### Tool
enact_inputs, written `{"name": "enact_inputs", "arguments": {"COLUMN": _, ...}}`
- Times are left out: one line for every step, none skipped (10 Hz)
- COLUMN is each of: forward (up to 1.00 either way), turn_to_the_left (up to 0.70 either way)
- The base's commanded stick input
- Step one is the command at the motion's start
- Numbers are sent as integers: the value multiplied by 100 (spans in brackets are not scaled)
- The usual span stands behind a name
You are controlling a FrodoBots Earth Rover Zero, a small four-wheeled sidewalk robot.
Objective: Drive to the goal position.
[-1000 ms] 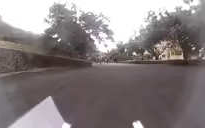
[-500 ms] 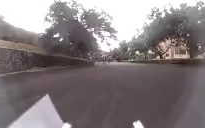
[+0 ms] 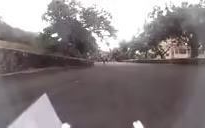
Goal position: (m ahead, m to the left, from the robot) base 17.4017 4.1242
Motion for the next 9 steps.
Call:
{"name": "enact_inputs", "arguments": {"forward": 100, "turn_to_the_left": -19}}
{"name": "enact_inputs", "arguments": {"forward": 100, "turn_to_the_left": -18}}
{"name": "enact_inputs", "arguments": {"forward": 100, "turn_to_the_left": -18}}
{"name": "enact_inputs", "arguments": {"forward": 100, "turn_to_the_left": -13}}
{"name": "enact_inputs", "arguments": {"forward": 100, "turn_to_the_left": -7}}
{"name": "enact_inputs", "arguments": {"forward": 100, "turn_to_the_left": 0}}
{"name": "enact_inputs", "arguments": {"forward": 100, "turn_to_the_left": 0}}
{"name": "enact_inputs", "arguments": {"forward": 100, "turn_to_the_left": 0}}
{"name": "enact_inputs", "arguments": {"forward": 100, "turn_to_the_left": 0}}
